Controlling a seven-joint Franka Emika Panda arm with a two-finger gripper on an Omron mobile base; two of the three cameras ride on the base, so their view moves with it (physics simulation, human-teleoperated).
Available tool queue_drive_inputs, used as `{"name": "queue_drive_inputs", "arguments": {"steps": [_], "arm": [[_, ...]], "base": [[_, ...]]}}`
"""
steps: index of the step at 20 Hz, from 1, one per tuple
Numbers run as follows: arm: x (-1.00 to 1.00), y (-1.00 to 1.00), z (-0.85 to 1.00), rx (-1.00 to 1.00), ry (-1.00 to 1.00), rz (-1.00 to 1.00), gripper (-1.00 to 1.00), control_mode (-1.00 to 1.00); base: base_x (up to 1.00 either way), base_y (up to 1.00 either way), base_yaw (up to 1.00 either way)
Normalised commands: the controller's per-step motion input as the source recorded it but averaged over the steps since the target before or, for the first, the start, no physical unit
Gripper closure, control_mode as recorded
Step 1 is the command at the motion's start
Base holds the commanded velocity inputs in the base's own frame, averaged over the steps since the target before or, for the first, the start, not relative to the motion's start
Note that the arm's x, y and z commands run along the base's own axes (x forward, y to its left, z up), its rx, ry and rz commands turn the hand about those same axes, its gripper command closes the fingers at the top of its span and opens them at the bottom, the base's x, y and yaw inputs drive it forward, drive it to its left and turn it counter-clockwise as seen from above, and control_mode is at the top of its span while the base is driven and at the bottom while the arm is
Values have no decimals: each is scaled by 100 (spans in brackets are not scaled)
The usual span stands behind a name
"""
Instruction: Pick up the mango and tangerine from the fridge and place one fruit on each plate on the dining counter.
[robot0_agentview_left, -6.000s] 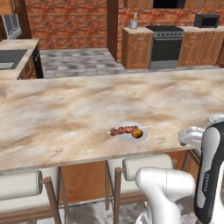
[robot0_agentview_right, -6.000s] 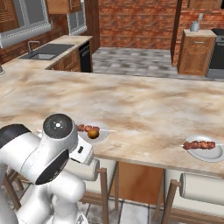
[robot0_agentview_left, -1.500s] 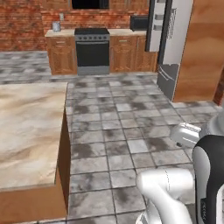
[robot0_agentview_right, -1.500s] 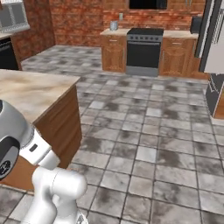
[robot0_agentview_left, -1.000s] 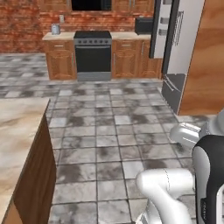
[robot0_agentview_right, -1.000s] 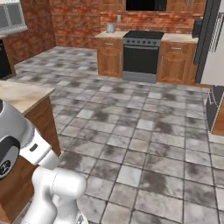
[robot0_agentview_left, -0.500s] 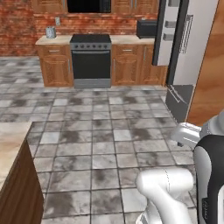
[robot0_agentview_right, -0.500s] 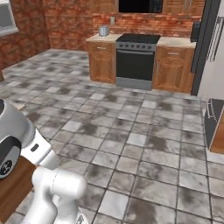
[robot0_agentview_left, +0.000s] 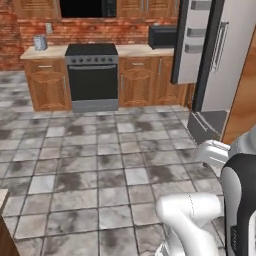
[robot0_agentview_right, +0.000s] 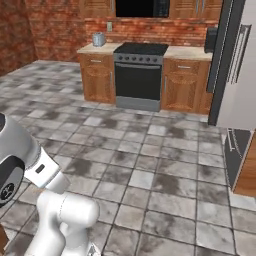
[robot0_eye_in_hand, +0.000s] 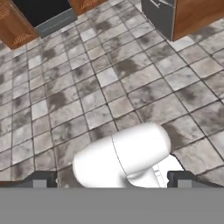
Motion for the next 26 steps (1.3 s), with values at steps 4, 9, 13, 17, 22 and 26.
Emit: {"name": "queue_drive_inputs", "arguments": {"steps": [4, 9, 13, 17, 22, 26], "arm": [[0, 0, 0, 0, 0, 0, -100, 100], [0, 0, 0, 0, 0, 0, -100, 100], [0, 0, 0, 0, 0, 0, -100, 100], [0, 0, 0, 0, 0, 0, -100, 100], [0, 0, 0, 0, 0, 0, -100, 100], [0, 0, 0, 0, 0, 0, -100, 100]], "base": [[100, 11, -34], [100, 29, -42], [100, 51, -48], [99, 76, -46], [88, 92, -39], [87, 86, -33]]}}
